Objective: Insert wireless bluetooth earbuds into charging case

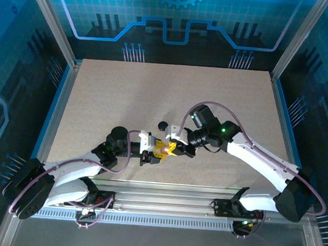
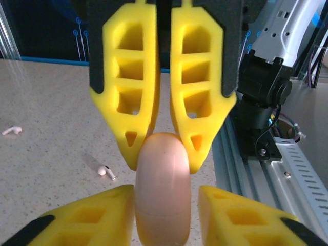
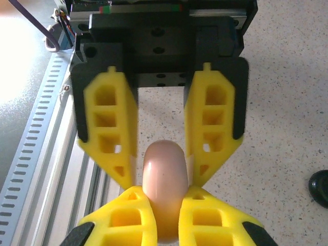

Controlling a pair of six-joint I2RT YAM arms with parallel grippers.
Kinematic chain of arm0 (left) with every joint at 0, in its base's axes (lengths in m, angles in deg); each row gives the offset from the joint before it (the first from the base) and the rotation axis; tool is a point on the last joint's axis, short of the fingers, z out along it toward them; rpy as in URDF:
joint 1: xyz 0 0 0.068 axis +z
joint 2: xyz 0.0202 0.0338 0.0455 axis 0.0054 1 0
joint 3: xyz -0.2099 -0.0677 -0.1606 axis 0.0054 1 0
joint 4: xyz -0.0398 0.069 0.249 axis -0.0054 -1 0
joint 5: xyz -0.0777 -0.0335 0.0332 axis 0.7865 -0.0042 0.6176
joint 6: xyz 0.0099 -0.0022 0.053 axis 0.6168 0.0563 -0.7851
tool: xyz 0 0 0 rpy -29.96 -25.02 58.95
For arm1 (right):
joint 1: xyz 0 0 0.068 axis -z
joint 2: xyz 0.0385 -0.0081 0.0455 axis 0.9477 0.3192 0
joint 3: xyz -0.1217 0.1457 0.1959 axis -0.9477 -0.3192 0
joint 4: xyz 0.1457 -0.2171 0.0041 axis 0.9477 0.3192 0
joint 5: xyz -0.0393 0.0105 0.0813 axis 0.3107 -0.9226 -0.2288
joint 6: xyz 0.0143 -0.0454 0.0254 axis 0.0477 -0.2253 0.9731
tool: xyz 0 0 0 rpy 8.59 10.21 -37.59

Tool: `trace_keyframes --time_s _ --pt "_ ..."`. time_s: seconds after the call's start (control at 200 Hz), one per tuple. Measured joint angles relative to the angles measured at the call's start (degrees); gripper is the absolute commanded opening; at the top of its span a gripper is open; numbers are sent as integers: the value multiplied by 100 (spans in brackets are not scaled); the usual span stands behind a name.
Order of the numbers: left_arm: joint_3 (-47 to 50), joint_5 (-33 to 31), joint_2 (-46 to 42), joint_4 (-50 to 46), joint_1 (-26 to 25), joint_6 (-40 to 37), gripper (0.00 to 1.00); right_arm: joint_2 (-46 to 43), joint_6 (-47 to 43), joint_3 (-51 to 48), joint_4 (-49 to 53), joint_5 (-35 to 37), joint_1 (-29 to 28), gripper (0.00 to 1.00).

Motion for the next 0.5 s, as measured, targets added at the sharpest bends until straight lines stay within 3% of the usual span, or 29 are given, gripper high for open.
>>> trace_keyframes --time_s 0.265,0.5 --pt "0 -17 61 -4 0 4 42 -7 -66 42 7 0 0 4" --pt "-2 -26 81 -7 0 15 28 -31 -85 101 4 -11 2 4"
